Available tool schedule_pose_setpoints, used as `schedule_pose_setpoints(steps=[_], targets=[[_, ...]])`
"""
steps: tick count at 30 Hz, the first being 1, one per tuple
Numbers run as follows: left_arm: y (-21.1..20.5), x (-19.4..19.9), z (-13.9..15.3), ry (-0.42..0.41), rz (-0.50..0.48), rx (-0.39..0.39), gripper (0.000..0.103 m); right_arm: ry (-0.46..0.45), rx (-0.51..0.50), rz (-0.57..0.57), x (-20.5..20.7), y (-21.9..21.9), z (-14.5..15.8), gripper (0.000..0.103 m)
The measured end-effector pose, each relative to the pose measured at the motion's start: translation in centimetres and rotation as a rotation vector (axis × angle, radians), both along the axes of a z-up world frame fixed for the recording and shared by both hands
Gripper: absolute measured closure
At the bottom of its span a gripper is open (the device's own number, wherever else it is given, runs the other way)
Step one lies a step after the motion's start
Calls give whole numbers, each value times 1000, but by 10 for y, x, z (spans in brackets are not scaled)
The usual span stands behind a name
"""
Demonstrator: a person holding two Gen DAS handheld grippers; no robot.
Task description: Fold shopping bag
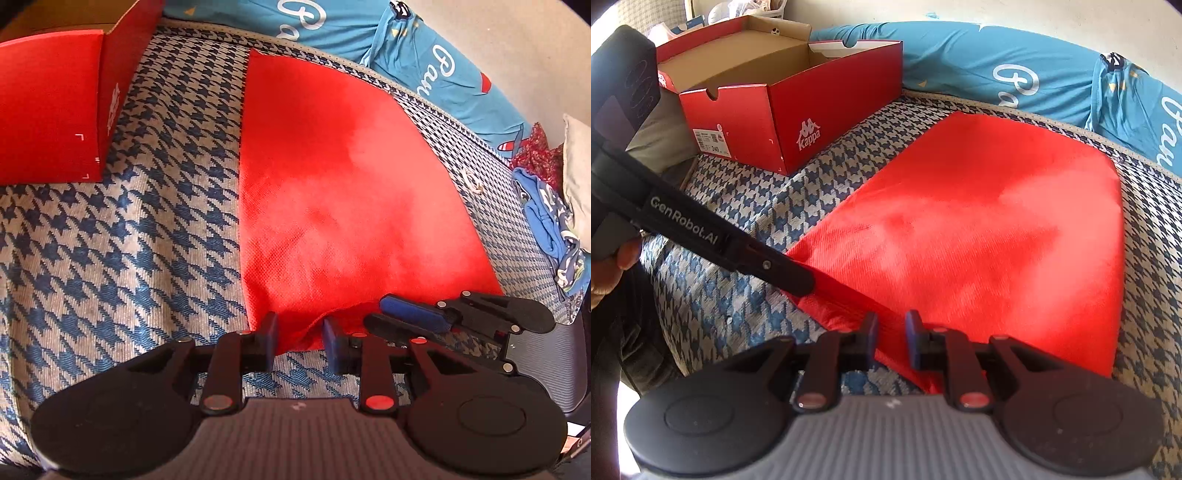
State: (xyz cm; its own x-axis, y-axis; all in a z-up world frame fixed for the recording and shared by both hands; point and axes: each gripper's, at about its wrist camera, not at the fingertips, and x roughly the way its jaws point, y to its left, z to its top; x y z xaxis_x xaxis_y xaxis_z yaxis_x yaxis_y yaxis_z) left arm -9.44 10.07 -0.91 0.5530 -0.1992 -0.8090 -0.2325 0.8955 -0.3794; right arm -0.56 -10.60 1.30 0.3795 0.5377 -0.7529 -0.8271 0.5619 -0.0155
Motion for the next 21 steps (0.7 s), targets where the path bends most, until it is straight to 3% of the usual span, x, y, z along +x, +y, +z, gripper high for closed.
schedule_pose_setpoints(steps=[5, 7, 10, 12, 14, 16, 21], targets=[[-6, -1, 3, 13, 54, 85, 71, -13, -11, 1, -2, 2, 0, 89], [-6, -3, 5, 18, 87, 136, 54, -15, -14, 2, -2, 3, -1, 89], [-2, -8, 10, 5, 118, 182, 54, -13, -14, 2, -2, 3, -1, 89], [-2, -13, 19, -71, 131, 174, 54, -12, -15, 3, -2, 4, 0, 89], [-7, -17, 28, -132, 106, 201, 55, -9, -15, 3, -2, 4, 0, 89], [-14, -22, 37, -191, 14, 194, 55, -6, -14, 4, -1, 4, 0, 89], [-38, -31, 39, -252, -155, 194, 55, -7, -11, 10, -1, 2, 0, 89]])
